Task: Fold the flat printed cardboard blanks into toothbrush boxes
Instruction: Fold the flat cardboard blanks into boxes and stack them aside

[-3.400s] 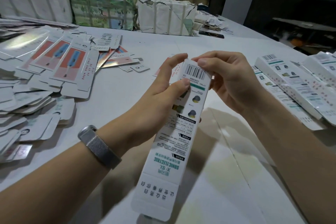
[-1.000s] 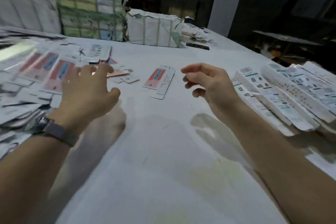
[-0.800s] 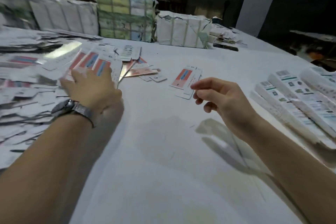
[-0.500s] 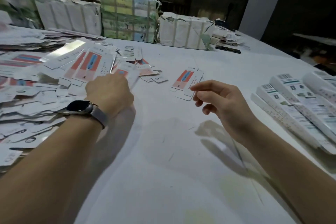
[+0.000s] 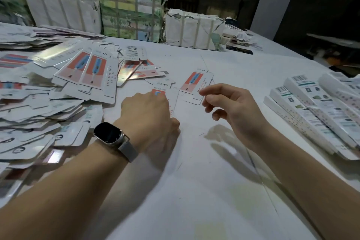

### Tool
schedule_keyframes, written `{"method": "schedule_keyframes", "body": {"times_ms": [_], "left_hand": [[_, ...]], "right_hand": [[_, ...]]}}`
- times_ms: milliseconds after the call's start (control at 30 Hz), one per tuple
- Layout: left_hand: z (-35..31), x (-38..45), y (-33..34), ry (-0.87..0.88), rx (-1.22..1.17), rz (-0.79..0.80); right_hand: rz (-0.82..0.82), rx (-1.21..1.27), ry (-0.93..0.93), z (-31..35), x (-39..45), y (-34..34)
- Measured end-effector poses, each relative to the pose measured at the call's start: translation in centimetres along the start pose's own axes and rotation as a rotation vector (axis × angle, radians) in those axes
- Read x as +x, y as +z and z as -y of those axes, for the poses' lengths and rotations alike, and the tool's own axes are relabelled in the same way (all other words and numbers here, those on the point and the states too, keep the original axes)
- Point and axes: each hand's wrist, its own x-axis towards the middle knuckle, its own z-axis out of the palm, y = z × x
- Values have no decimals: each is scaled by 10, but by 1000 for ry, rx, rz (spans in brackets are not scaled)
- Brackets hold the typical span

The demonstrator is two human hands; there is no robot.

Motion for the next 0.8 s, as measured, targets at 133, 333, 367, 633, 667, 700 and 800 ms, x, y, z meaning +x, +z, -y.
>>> {"method": "schedule_keyframes", "body": {"times_ms": [133, 333, 367, 633, 667, 700, 800], "left_hand": [[0, -1, -1, 57, -72, 35], [-3, -8, -5, 281, -149, 59], [1, -8, -9, 310, -172, 62], [-11, -8, -18, 295, -956, 48], [-13, -10, -21, 268, -1065, 60], [-13, -10, -24, 239, -1154, 83], [-10, -11, -29, 198, -1365, 232]], "right_hand": [[6, -2, -12, -1, 0, -1], [-17, -5, -50, -1, 1, -4], [-20, 1, -49, 0, 1, -4], [-232, -185, -198, -5, 8, -12], [-279, -227, -240, -5, 8, -14], [-323, -247, -269, -5, 8, -16], [-366, -278, -290, -3, 10, -22]]}}
